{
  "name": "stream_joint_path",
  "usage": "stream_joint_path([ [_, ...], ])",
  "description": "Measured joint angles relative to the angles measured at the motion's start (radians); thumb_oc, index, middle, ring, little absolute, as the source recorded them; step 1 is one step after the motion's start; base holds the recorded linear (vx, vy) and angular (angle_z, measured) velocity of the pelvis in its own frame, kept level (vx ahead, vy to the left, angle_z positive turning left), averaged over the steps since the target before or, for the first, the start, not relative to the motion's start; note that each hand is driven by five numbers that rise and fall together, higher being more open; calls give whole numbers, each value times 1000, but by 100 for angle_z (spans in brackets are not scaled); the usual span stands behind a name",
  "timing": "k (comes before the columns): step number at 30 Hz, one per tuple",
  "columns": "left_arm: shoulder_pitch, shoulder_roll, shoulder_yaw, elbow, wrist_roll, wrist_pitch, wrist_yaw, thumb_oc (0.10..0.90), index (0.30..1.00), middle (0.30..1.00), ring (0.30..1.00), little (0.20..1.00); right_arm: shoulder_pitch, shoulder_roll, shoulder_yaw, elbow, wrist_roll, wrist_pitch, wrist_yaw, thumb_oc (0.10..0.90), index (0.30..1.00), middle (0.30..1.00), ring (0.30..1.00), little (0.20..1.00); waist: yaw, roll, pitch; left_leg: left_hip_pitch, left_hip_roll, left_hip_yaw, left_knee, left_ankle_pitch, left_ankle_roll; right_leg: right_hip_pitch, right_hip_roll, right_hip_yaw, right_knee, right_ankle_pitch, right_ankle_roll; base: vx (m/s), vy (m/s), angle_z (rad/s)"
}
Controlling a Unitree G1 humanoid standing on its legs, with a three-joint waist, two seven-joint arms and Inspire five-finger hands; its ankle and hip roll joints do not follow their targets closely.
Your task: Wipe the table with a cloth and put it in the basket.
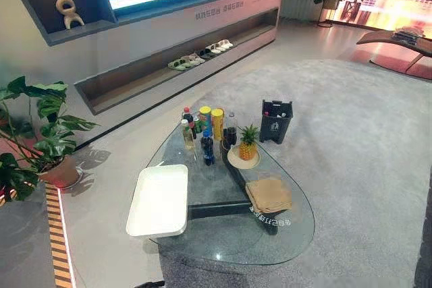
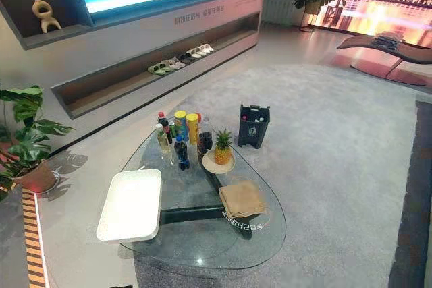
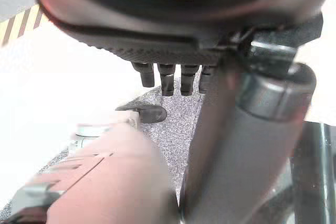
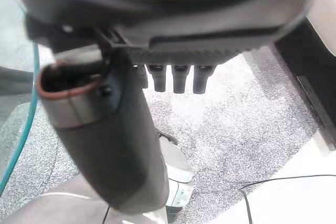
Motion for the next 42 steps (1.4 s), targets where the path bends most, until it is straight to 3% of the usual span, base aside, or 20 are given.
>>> stream_joint_path([
  [42,2,0,1,0,-3,-11,6,800,900,900,900,900,0,0,-1,2,1,0,0,800,900,900,900,900,0,-1,0,3,0,0,0,1,-2,3,0,0,0,0,0,1,0,-1],
])
